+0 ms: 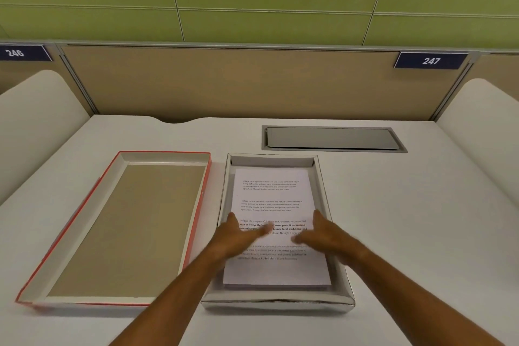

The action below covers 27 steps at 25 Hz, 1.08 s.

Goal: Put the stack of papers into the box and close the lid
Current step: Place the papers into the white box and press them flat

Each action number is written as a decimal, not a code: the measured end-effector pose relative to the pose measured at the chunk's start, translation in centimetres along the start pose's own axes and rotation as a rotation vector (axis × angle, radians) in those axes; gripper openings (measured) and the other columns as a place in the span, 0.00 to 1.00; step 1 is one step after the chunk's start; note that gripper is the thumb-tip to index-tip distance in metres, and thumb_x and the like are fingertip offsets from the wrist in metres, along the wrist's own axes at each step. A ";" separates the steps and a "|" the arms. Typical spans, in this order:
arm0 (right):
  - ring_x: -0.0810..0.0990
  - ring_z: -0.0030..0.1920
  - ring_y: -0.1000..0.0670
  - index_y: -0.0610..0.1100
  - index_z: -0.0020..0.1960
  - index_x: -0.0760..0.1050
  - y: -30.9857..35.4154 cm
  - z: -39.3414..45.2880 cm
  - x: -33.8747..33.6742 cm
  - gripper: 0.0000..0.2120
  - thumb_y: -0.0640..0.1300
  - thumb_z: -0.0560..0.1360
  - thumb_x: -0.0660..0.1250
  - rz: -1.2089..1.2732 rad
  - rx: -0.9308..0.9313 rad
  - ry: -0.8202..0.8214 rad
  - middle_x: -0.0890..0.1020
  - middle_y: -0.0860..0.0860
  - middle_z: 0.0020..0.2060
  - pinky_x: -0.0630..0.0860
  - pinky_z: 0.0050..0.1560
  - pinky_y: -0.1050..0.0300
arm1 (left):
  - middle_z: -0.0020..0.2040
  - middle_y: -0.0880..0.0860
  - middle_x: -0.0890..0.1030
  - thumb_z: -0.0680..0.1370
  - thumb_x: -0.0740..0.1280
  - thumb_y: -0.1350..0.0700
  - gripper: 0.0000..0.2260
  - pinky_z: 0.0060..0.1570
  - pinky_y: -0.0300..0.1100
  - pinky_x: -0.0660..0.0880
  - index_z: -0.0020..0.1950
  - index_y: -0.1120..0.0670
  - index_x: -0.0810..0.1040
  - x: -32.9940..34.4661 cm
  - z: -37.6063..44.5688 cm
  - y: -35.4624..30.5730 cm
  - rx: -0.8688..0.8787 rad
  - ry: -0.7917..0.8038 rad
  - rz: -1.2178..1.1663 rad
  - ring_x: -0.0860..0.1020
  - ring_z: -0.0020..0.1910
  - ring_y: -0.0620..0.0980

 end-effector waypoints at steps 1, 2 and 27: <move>0.79 0.57 0.46 0.41 0.71 0.66 0.3 0.6 -0.3 0.28 0.52 0.75 0.68 0.090 0.013 -0.068 0.79 0.44 0.63 0.77 0.56 0.51 | 0.74 0.55 0.69 0.68 0.63 0.28 0.43 0.70 0.55 0.65 0.75 0.52 0.61 -0.3 0.5 -0.5 -0.038 -0.002 -0.148 0.69 0.71 0.58; 0.80 0.53 0.46 0.40 0.67 0.71 0.5 1.2 -0.6 0.25 0.56 0.77 0.65 0.174 0.053 -0.106 0.81 0.45 0.59 0.76 0.55 0.50 | 0.73 0.55 0.71 0.70 0.55 0.27 0.39 0.71 0.58 0.62 0.75 0.50 0.65 -0.5 1.1 -1.1 -0.060 0.024 -0.302 0.70 0.70 0.59; 0.80 0.39 0.49 0.49 0.58 0.68 -0.3 4.1 -2.4 0.24 0.64 0.80 0.44 0.492 0.216 -0.044 0.81 0.50 0.42 0.76 0.39 0.55 | 0.55 0.58 0.83 0.73 0.43 0.27 0.42 0.55 0.50 0.68 0.72 0.57 0.67 -2.5 5.3 -1.3 -0.176 0.021 -0.581 0.78 0.37 0.50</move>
Point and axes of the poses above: each hand's wrist, its own z-axis towards the middle knuckle, its own x-axis out of the palm, y = z × x, the point moved 1 cm from there along z, towards the middle knuckle
